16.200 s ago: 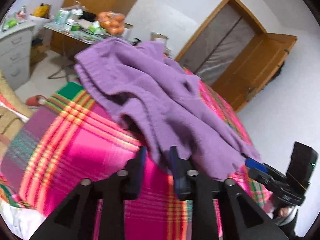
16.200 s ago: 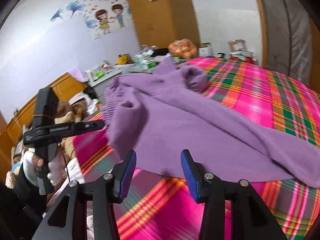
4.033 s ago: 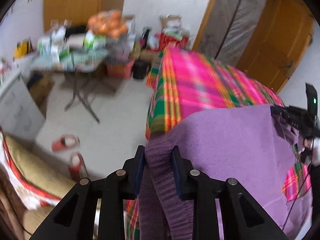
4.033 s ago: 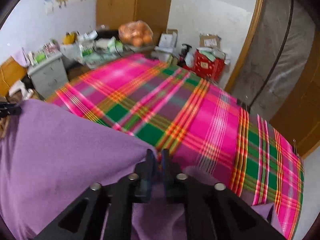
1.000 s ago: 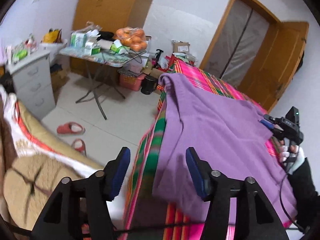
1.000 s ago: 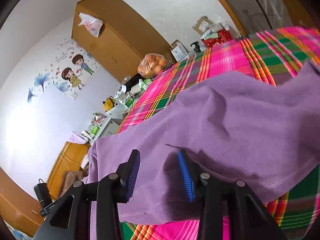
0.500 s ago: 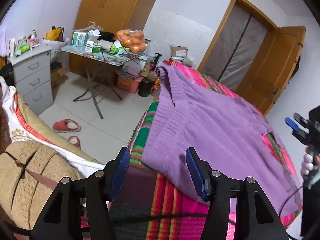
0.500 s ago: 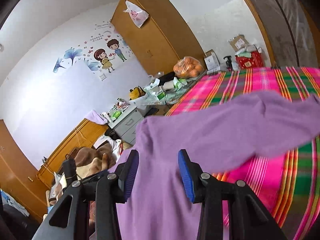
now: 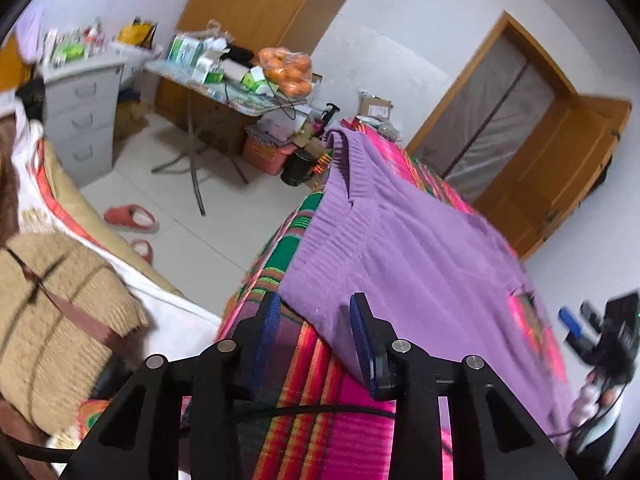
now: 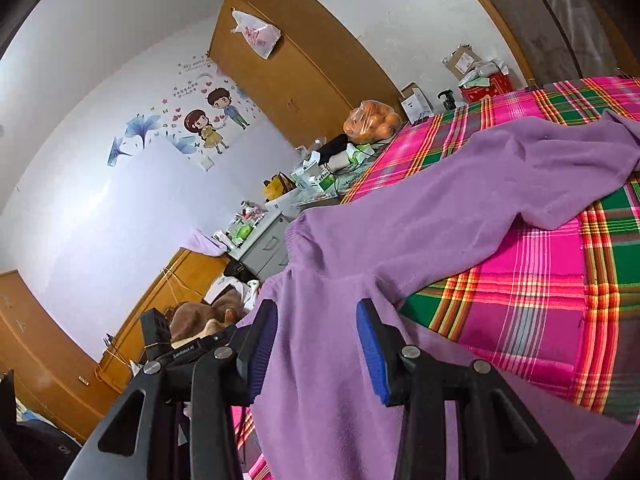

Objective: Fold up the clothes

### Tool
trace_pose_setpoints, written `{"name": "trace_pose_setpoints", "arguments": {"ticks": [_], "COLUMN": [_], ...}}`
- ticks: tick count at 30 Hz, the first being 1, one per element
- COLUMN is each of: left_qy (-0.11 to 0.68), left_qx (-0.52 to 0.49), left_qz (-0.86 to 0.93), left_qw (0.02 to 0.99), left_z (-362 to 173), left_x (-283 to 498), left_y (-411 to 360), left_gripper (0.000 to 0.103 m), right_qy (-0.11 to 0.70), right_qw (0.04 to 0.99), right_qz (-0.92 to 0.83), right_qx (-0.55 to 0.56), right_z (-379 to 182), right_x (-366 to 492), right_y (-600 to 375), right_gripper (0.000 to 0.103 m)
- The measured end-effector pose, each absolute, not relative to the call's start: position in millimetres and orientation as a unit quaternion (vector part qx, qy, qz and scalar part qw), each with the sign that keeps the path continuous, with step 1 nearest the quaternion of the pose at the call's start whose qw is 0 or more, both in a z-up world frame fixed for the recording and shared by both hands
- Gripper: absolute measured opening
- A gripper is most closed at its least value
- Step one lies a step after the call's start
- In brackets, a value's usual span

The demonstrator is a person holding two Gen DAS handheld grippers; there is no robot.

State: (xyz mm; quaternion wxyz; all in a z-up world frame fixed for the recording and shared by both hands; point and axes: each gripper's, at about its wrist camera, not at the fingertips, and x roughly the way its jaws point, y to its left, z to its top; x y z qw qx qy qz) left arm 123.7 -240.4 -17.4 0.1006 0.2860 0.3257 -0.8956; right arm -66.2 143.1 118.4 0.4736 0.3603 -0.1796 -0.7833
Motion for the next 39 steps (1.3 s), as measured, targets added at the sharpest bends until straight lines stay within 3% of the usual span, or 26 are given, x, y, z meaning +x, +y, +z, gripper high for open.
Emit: {"name": "trace_pose_setpoints", "arguments": {"ticks": [9, 10, 12, 19, 27, 33, 36, 39], "left_qy": [0.292, 0.296, 0.308, 0.346, 0.358, 0.325, 0.306, 0.281], "left_qx": [0.319, 0.316, 0.311, 0.255, 0.274, 0.275, 0.275, 0.256], "left_qz": [-0.893, -0.892, -0.890, -0.893, -0.877, -0.888, -0.894, -0.907], "left_qw": [0.128, 0.130, 0.131, 0.130, 0.164, 0.175, 0.178, 0.183], "left_z": [-10, -11, -14, -6, -24, -12, -4, 16], "left_x": [98, 99, 102, 126, 146, 151, 153, 151], "left_y": [-230, -230, -233, -247, -258, -259, -260, -268], "left_gripper": [0.036, 0.034, 0.015, 0.008, 0.008, 0.009, 0.015, 0.032], "right_qy": [-0.186, -0.187, -0.189, -0.194, -0.191, -0.189, -0.189, -0.189], "right_qw": [0.479, 0.478, 0.475, 0.467, 0.443, 0.442, 0.445, 0.448], "right_qz": [-0.780, -0.780, -0.780, -0.782, -0.784, -0.783, -0.782, -0.781], "right_qx": [0.358, 0.359, 0.361, 0.365, 0.390, 0.395, 0.394, 0.392], "right_z": [119, 118, 117, 114, 98, 93, 93, 94], "right_x": [-60, -60, -59, -59, -68, -71, -71, -71], "right_y": [140, 141, 142, 144, 140, 141, 141, 141], "right_gripper": [0.042, 0.042, 0.042, 0.042, 0.042, 0.042, 0.043, 0.044]}}
